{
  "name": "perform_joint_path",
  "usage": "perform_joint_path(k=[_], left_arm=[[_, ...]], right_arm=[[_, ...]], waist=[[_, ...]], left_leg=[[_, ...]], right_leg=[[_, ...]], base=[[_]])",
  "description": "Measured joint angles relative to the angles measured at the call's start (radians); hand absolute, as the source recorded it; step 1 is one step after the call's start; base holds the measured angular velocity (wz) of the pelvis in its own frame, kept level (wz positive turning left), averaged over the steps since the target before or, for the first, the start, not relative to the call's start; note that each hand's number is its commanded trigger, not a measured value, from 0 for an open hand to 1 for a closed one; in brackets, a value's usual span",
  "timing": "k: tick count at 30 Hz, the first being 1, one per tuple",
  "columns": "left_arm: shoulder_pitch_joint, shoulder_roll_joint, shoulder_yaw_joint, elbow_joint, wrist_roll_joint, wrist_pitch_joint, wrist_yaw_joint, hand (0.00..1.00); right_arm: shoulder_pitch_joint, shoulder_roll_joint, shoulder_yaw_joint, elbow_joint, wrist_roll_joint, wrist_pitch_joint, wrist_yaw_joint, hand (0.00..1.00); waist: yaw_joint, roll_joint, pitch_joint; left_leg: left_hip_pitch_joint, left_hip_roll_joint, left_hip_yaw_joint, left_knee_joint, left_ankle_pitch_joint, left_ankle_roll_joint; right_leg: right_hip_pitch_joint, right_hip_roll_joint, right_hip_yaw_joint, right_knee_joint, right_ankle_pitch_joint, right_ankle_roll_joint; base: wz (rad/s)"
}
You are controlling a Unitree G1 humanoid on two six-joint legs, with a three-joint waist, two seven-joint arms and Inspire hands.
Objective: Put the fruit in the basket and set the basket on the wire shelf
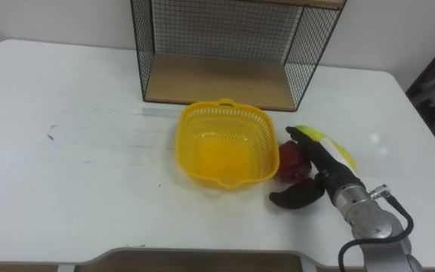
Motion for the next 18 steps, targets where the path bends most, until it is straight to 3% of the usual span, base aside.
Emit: perform_joint_path(k=[8,18], left_arm=[[0.007,0.0,-0.002,0.005,0.0,0.008,0.0,0.0],[0.011,0.002,-0.002,0.005,0.0,0.008,0.0,0.0]], right_arm=[[-0.043,0.0,0.0,0.107,-0.001,-0.001,0.003,0.0],[-0.047,0.0,0.0,0.121,-0.008,-0.001,0.003,0.0]], waist=[[-0.001,-0.006,-0.0021],[0.001,-0.006,-0.0016]], left_leg=[[0.001,-0.001,-0.005,0.001,0.0,0.0],[0.001,-0.001,-0.009,0.006,0.0,0.0]], right_leg=[[0.007,0.0,-0.006,0.0,0.001,-0.001],[0.011,0.0,-0.011,0.0,0.003,-0.002]], base=[[0.01],[0.01]])
